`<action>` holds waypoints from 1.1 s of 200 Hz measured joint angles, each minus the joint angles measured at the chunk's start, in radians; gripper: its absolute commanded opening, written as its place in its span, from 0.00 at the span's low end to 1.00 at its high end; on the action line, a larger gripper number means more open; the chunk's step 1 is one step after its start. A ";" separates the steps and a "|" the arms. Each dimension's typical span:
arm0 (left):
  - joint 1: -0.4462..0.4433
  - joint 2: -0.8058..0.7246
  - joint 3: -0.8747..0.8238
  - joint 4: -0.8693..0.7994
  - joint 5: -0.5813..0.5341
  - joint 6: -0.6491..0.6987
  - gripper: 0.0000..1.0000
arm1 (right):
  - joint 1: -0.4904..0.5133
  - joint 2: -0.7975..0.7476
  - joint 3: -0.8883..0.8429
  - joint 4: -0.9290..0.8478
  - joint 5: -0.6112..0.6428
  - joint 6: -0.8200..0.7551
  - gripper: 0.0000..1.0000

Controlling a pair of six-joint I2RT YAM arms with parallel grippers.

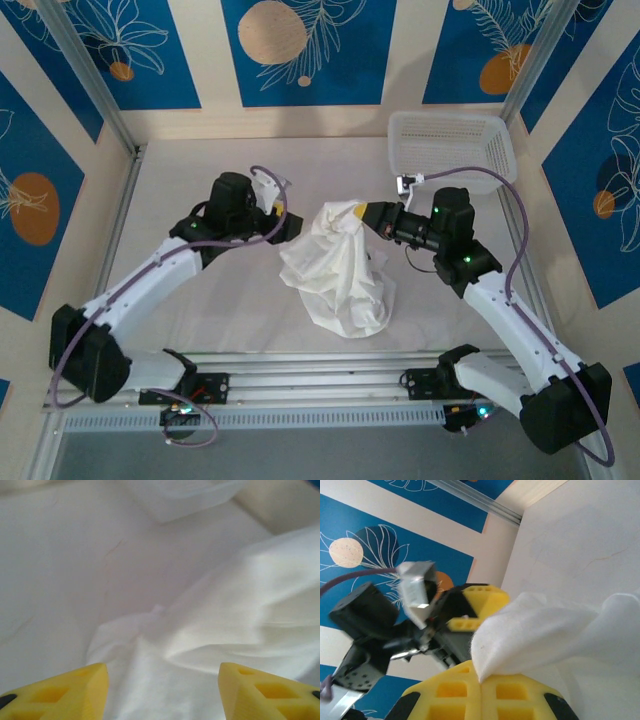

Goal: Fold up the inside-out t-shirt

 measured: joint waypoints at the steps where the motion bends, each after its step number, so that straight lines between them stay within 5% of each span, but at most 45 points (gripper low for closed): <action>1: -0.003 -0.002 0.001 0.000 0.002 0.005 0.59 | 0.000 0.000 0.000 0.001 0.000 0.000 0.00; 44: -0.167 0.010 0.041 0.023 0.000 0.181 0.46 | 0.030 0.029 0.023 0.005 -0.005 -0.001 0.00; 116: -0.175 0.075 0.052 0.129 -0.030 0.211 0.30 | 0.064 0.031 0.048 -0.023 -0.004 -0.021 0.00; 139: -0.175 0.058 0.052 0.146 -0.027 0.205 0.00 | 0.064 0.036 0.048 -0.029 -0.004 -0.028 0.00; 162: -0.175 0.023 0.053 0.157 -0.008 0.174 0.00 | 0.065 0.053 0.049 -0.029 -0.004 -0.030 0.00; 220: -0.120 0.031 0.255 0.083 0.163 -0.128 0.00 | 0.063 0.074 0.029 -0.156 0.170 -0.129 0.29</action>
